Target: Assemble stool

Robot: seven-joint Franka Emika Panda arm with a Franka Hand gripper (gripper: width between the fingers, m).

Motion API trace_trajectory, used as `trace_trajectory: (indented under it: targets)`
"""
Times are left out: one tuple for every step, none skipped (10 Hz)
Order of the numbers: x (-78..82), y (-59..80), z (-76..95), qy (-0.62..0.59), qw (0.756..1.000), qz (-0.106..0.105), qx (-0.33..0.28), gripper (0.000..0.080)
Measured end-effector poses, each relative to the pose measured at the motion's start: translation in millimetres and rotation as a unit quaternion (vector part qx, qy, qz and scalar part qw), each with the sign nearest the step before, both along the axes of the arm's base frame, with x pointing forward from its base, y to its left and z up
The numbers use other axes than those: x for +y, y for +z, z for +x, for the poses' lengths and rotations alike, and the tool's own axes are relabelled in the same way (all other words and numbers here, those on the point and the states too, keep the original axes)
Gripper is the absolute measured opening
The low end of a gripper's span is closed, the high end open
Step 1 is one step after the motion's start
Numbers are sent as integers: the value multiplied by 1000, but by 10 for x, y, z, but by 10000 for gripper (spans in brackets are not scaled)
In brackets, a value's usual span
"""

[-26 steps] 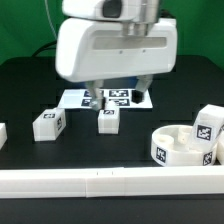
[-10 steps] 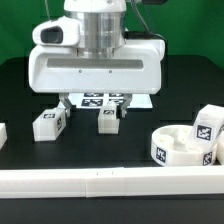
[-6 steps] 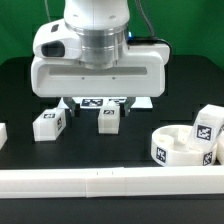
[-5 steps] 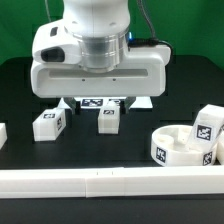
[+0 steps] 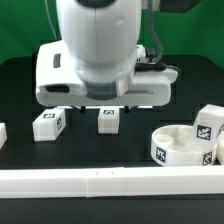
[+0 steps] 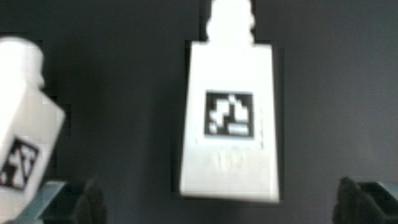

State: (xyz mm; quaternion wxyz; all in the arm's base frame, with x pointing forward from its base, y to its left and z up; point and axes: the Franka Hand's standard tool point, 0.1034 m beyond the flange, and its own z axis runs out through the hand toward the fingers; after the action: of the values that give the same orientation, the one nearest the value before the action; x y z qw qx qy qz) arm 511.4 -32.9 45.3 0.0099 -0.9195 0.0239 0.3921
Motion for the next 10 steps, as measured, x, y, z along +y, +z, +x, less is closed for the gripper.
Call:
trace_trajectory:
  targets:
    - [3, -23, -8, 1, 1000, 1, 27, 649]
    - [20, -41, -64, -7, 998, 2, 63, 649]
    - [25, -95, -82, -20, 997, 2, 72, 649]
    - [48, -125, -102, -29, 997, 0, 72, 649]
    - [67, -159, -131, -35, 997, -4, 74, 649]
    - [76, -201, -165, -35, 997, -3, 75, 649]
    - [68, -268, -208, -36, 997, -4, 74, 649]
    - [64, -309, -247, -36, 996, -5, 76, 649]
    - [62, -330, -271, -36, 996, -5, 77, 649]
    - [65, -352, -272, -36, 997, -6, 75, 649]
